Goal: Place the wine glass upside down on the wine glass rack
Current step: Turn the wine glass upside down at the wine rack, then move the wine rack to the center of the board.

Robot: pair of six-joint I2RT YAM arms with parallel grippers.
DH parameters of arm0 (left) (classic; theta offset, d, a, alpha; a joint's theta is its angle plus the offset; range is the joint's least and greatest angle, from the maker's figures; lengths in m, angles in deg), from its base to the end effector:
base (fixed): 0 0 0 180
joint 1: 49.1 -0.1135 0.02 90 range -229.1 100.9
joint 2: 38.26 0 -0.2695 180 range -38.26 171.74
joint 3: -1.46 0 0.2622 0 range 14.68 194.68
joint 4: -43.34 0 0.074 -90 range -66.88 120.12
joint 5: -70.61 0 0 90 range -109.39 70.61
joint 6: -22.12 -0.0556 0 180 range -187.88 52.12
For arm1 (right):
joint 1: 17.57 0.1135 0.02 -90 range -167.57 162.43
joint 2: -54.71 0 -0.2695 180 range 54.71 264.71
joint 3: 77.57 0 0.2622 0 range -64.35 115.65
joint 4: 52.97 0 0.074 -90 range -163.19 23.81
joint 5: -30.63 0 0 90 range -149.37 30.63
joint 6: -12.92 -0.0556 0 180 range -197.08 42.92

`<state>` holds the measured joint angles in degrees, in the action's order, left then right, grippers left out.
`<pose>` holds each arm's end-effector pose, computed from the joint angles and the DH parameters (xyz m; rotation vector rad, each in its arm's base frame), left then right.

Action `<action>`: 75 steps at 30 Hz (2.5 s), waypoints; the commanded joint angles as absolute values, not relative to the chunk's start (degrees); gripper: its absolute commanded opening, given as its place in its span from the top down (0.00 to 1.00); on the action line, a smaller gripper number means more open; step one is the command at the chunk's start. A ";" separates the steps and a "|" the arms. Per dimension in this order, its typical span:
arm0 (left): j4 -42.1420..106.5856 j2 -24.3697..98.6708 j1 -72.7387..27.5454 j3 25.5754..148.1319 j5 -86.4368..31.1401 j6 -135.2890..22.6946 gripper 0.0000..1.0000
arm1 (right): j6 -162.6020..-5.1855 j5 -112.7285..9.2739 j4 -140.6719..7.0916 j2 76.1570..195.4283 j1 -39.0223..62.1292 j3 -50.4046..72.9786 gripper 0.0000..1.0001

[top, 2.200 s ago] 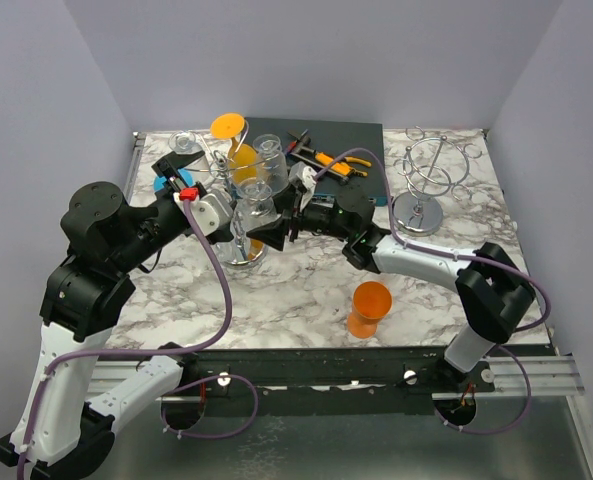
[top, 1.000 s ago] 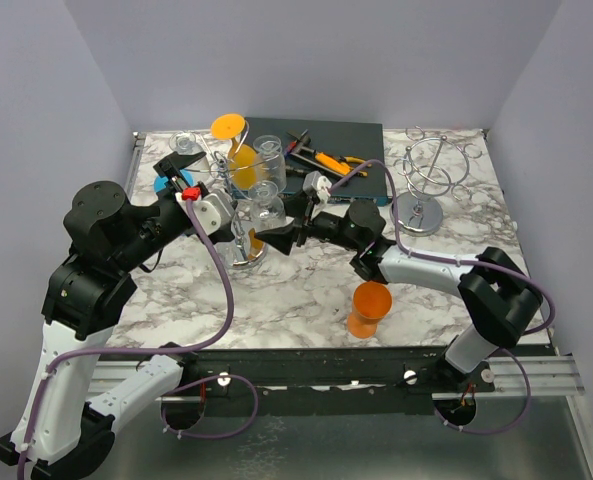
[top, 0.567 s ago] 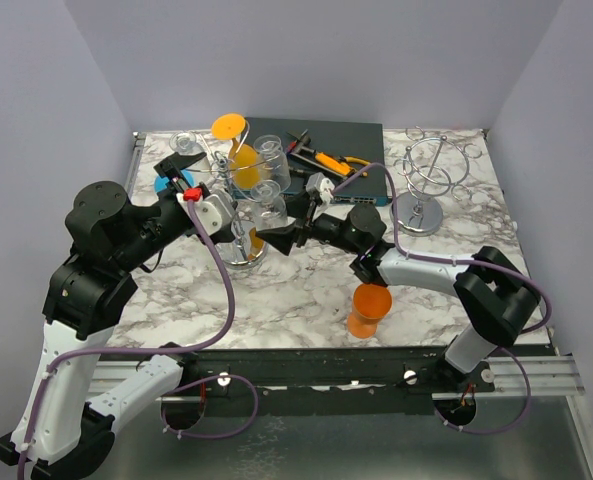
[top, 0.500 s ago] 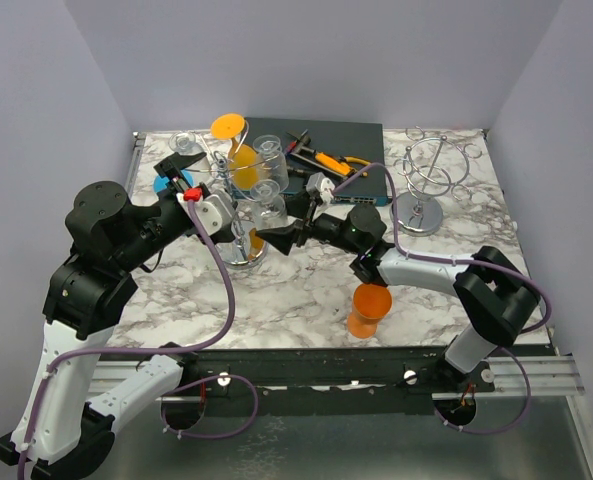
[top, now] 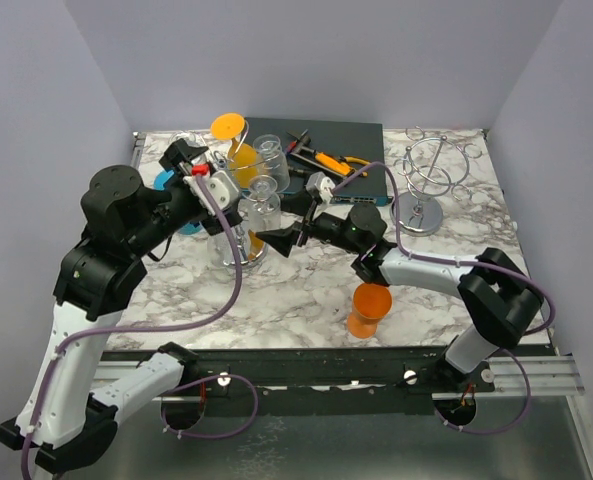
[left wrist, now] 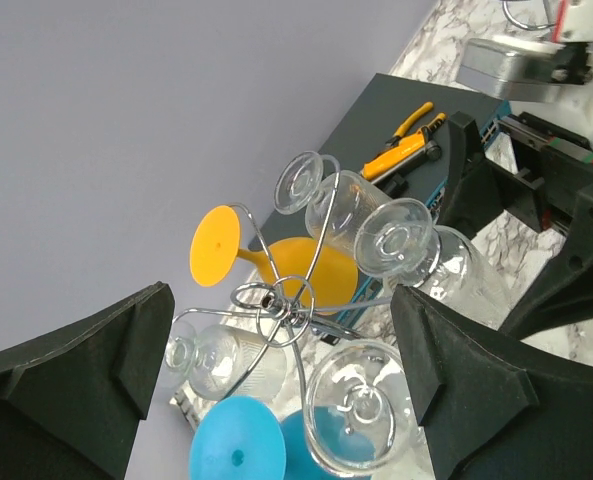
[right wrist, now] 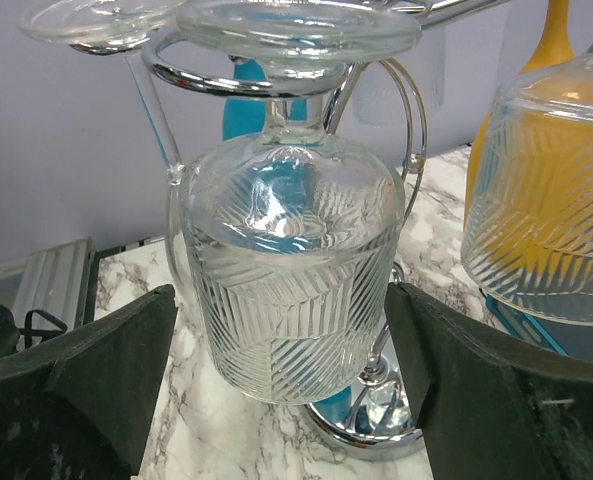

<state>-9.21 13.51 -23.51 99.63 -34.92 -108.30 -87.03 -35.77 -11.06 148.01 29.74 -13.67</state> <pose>0.1387 -0.0829 0.5014 1.0759 1.2828 -0.0321 0.2453 0.2988 0.2809 -0.8022 1.2226 1.1045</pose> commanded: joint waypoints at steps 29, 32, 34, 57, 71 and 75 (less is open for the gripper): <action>-18.85 32.59 -23.43 113.93 -13.30 -79.09 0.35 | -84.98 -44.68 -52.54 128.02 30.17 -0.80 0.19; -18.58 32.12 -23.43 113.58 -13.74 -80.04 0.40 | -85.51 -46.34 -52.99 126.39 30.16 -3.24 0.23; -18.18 31.98 -23.43 113.97 -14.27 -80.55 0.43 | -87.27 -47.23 -52.85 125.71 30.15 -6.05 0.30; -17.07 31.38 -23.43 108.73 -13.16 -84.18 0.37 | -103.97 -54.89 -27.86 154.35 36.68 -15.25 0.59; -14.86 29.94 -23.43 106.23 -11.58 -88.32 0.38 | -109.88 -52.26 -19.43 170.57 36.96 -9.86 0.66; -14.88 29.73 -23.43 106.39 -12.07 -88.53 0.38 | -110.08 -52.34 -21.34 171.00 36.84 -9.43 0.69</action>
